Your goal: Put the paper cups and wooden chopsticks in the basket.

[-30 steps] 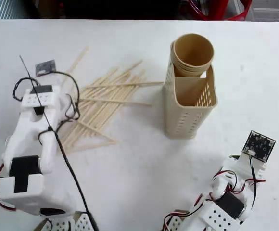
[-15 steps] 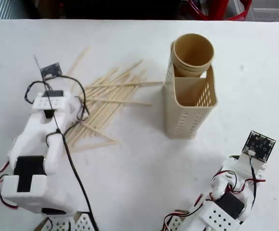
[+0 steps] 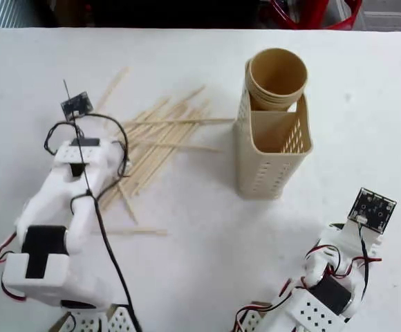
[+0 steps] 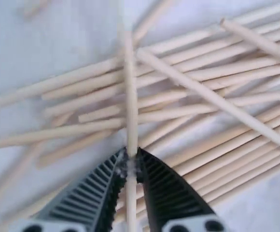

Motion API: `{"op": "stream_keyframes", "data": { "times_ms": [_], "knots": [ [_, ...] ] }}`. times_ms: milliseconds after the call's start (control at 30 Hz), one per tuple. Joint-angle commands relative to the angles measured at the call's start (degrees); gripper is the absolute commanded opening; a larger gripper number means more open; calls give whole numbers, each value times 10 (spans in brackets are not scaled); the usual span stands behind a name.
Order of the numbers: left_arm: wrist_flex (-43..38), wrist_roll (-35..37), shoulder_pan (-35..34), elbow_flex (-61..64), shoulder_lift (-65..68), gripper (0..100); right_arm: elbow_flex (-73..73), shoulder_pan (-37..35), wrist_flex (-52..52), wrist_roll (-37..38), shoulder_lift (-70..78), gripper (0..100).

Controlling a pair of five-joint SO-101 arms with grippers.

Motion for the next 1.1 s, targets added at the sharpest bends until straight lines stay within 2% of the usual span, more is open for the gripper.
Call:
{"op": "stream_keyframes", "data": {
  "times_ms": [0, 100, 233, 367, 633, 700, 833, 900, 1067],
  "knots": [
    [-55, 2, 5, 15, -29, 24, 4, 4, -6, 7, 4, 21],
    [-55, 1, 5, 13, -32, 24, 4, 4, -6, 7, 4, 21],
    [-54, -46, 6, -9, -35, 24, 4, 4, -6, 7, 4, 21],
    [-43, -62, 11, -50, -36, 23, 4, 4, -6, 7, 4, 21],
    [165, -84, 48, -275, -36, 23, 4, 4, -6, 7, 4, 21],
    [215, -93, 70, -350, -36, 22, 4, 4, -6, 7, 4, 21],
    [292, -196, 140, -506, -37, 20, 4, 4, -6, 7, 4, 21],
    [319, -200, 175, -563, -51, 20, 4, 4, -6, 7, 4, 21],
    [328, -204, 269, -575, -135, 20, 4, 4, -6, 7, 4, 21]
  ]
}}
